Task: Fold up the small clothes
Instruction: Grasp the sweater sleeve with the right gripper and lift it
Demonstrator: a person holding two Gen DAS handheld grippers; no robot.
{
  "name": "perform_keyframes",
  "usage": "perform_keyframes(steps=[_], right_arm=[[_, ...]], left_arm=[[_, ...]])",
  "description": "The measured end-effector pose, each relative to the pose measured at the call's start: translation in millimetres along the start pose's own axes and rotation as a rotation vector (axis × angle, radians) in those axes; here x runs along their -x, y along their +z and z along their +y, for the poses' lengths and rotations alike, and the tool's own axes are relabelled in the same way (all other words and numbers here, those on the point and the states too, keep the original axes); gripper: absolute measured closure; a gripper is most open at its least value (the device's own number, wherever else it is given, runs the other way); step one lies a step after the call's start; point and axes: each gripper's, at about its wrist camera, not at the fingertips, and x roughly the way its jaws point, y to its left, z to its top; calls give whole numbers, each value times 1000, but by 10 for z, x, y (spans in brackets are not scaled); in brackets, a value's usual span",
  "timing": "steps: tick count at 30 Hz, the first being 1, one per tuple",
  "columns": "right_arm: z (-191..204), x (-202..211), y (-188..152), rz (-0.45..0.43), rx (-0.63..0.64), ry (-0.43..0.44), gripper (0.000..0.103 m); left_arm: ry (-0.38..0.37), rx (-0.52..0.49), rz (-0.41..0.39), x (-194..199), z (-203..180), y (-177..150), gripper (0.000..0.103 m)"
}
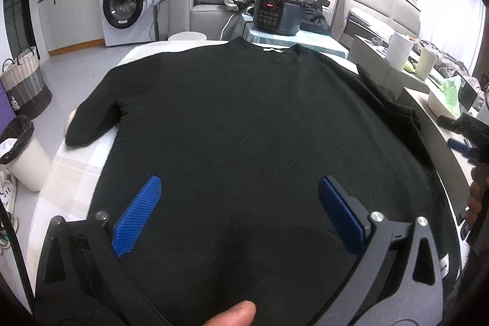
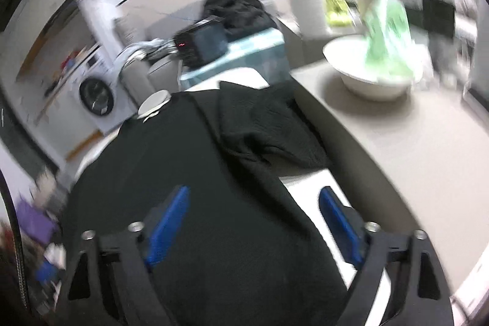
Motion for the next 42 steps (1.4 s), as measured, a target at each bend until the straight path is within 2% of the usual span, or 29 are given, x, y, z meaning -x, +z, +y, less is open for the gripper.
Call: perform_keyframes(steps=[3,12,17,20,22,23,24,25,26,27,30,34,35,37,39,40,41,42], right_arm=[[-175,-164,74,21,-166,30,27],[-462,-511,271,42,-503,57,27],[-572,-703,304,71,-624,78,27],[-630,-887,325,92,-688,73,32],[-650,-943,354,72,-713,62,38],[-647,-963,373,61,-709,43,46],[-647,-986,396,51,-710,25,60],[-642,-1023,421,39,-700,0,69],[-616,-1053,437,42,-679,-26,84],[-556,-1093,479,51,-628,-57,90],[-343,-1026,585,-1,-453,-120,94],[102,-803,769,-113,-140,-214,94],[203,-754,813,-147,-71,-205,94],[510,-665,926,-200,140,-149,94],[992,-567,801,-223,465,-10,94],[1182,-566,682,-189,602,53,94],[1344,-598,529,-115,718,131,94],[1439,-662,403,-39,770,191,94]], left_arm=[[-8,3,12,-106,-19,58,1],[-44,0,44,-423,-70,217,1],[-67,0,65,-622,-123,280,1],[-73,0,79,-721,-150,288,1],[-75,1,84,-777,-165,286,1],[-76,3,87,-805,-170,289,1],[-78,5,90,-825,-173,282,1],[-80,7,95,-861,-181,290,1],[-82,7,97,-877,-185,288,1],[-83,5,96,-889,-191,287,1],[-84,-1,89,-884,-193,265,1],[-88,-2,89,-872,-186,245,1],[-87,-4,84,-856,-188,239,1],[-86,-9,75,-814,-188,231,1],[-84,-10,72,-786,-195,218,1],[-82,-10,72,-785,-197,213,1],[-78,-8,72,-789,-200,210,1],[-77,-5,72,-785,-207,204,1]])
